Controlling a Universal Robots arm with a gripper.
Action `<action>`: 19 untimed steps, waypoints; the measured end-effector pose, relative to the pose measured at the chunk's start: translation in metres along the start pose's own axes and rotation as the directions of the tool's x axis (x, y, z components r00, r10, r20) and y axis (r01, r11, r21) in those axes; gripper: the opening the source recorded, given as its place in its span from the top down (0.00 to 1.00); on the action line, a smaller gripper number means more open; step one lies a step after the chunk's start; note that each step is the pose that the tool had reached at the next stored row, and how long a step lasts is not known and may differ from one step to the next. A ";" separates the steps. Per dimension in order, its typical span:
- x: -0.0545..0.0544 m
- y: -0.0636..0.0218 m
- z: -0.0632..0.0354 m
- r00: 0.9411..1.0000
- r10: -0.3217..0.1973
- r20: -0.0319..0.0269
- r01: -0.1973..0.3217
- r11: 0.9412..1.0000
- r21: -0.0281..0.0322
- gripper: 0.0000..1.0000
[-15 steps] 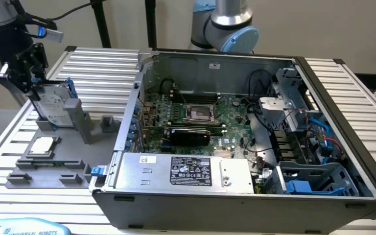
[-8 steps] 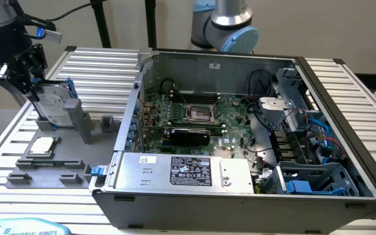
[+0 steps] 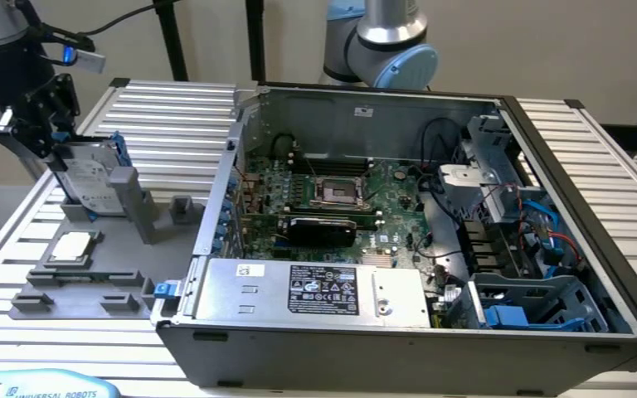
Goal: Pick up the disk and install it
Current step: 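Pick up the disk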
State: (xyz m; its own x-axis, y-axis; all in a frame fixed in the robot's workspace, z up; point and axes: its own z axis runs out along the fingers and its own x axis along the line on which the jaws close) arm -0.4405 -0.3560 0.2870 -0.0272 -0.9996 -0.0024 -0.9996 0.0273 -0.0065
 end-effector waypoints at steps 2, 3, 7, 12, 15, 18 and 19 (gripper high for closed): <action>-0.001 0.0000 0.0000 1.000 -0.002 0.000 0.002 1.000 0.000 0.48; -0.001 0.0000 0.0000 1.000 -0.002 0.000 0.002 1.000 0.000 0.55; -0.001 0.0000 0.0000 1.000 -0.004 0.000 0.004 1.000 0.000 0.62; -0.001 0.0000 0.0000 1.000 -0.004 0.000 0.004 1.000 0.000 0.64; -0.001 0.0000 -0.0001 1.000 -0.004 0.000 0.004 1.000 0.000 0.67; 0.000 0.0000 -0.0001 1.000 -0.004 0.000 0.004 1.000 0.000 0.67; 0.001 0.0000 -0.0001 1.000 -0.004 0.000 0.004 1.000 0.000 0.67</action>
State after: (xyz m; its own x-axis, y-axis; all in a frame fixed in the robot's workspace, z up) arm -0.4406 -0.3570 0.2871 -0.0233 -0.9997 -0.0023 -0.9997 0.0233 -0.0063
